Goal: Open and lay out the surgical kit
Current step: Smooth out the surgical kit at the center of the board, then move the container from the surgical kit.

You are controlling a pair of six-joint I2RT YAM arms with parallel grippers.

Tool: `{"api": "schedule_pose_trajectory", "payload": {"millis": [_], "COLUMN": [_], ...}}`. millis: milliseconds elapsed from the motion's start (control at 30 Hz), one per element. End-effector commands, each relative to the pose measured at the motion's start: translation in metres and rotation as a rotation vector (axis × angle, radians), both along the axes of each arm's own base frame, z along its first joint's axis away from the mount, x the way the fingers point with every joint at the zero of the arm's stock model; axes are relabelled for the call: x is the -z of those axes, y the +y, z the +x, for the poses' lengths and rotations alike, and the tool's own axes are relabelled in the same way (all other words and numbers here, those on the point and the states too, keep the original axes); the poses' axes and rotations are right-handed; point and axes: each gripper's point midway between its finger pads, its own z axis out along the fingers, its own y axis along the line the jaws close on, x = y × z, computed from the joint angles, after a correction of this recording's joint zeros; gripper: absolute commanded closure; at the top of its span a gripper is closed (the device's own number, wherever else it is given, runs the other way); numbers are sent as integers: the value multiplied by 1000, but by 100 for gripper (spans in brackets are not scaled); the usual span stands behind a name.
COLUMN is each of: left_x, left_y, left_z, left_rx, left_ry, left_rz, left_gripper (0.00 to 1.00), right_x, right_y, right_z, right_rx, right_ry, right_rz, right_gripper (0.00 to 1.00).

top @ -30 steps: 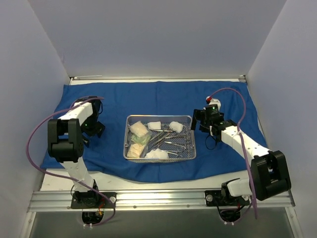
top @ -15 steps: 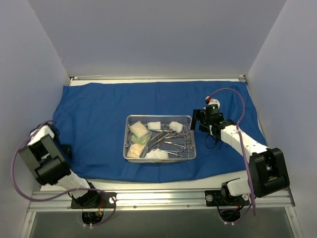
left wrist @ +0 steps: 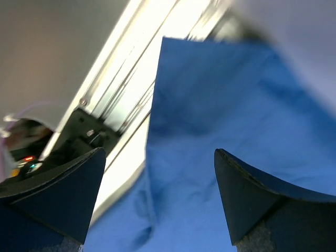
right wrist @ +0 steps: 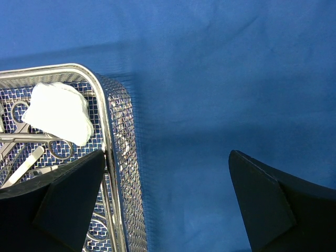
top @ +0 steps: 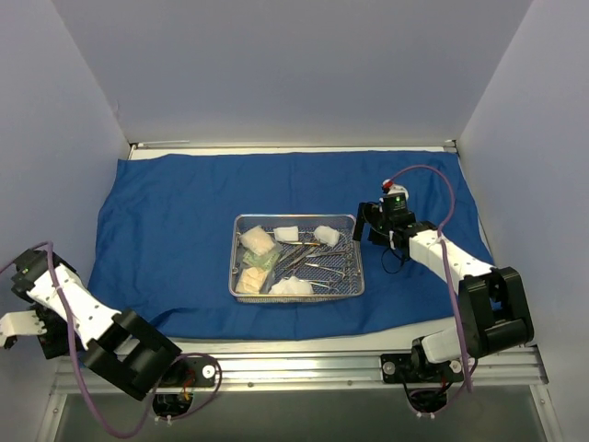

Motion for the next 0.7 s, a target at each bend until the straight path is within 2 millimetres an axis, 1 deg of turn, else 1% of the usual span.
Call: {"api": "schedule_pose_trajectory", "payload": {"millis": [0, 33, 67, 133, 200, 233, 267, 300, 333, 367, 400, 433, 467, 500, 533, 567, 600, 633, 667], "left_x": [-40, -43, -46, -48, -54, -58, -61, -65, -69, -74, -73, -78, -78, -77, -77, -69, -65, -57, -53], "left_y": [-27, -27, -25, -22, -23, -15, -17, -21, -19, -22, -31, -29, -34, -53, -56, -62, -71, -87, -95], "left_z": [-53, -54, -47, -37, -19, -5, 5, 23, 34, 41, 57, 74, 86, 109, 119, 134, 147, 169, 179], "left_rx": [-168, -159, -120, -95, 5, 62, 150, 211, 253, 280, 360, 419, 455, 577, 613, 640, 694, 788, 828], "left_ry": [111, 92, 25, -42, -132, -189, -224, -311, -349, -382, -418, -459, -479, -497, -479, -446, -418, -361, -333], "left_rz": [44, 64, 97, 123, 105, 124, 109, 94, 113, 131, 126, 163, 165, 140, 164, 141, 130, 105, 90], "left_gripper": [6, 6, 6, 6, 6, 6, 6, 6, 6, 6, 6, 6, 6, 6, 6, 6, 6, 6, 6], "right_x": [11, 10, 9, 6, 4, 0, -1, -2, -4, -4, -2, -2, -3, -7, -7, -9, -12, -12, -11], "right_y": [-9, -9, -10, -10, -11, -10, -9, -8, -8, -10, -12, -16, -20, -21, -24, -27, -29, -36, -40], "right_z": [-11, -12, -12, -11, -11, -11, -11, -10, -10, -10, -12, -11, -10, -7, -5, -2, 0, 1, 0], "right_rx": [15, 18, 19, 21, 19, 15, 9, 4, 7, 18, 32, 47, 65, 77, 89, 104, 125, 153, 175], "right_ry": [61, 58, 54, 42, 38, 28, 21, 14, 6, 7, 14, 15, 12, 9, 12, 8, 9, 9, 14], "right_rz": [-26, -25, -23, -20, -27, -24, -19, -9, -9, -14, -22, -31, -40, -32, -33, -30, -25, -38, -47], "right_gripper": [0, 0, 0, 0, 0, 0, 0, 0, 0, 0, 0, 0, 0, 0, 0, 0, 0, 0, 0]}}
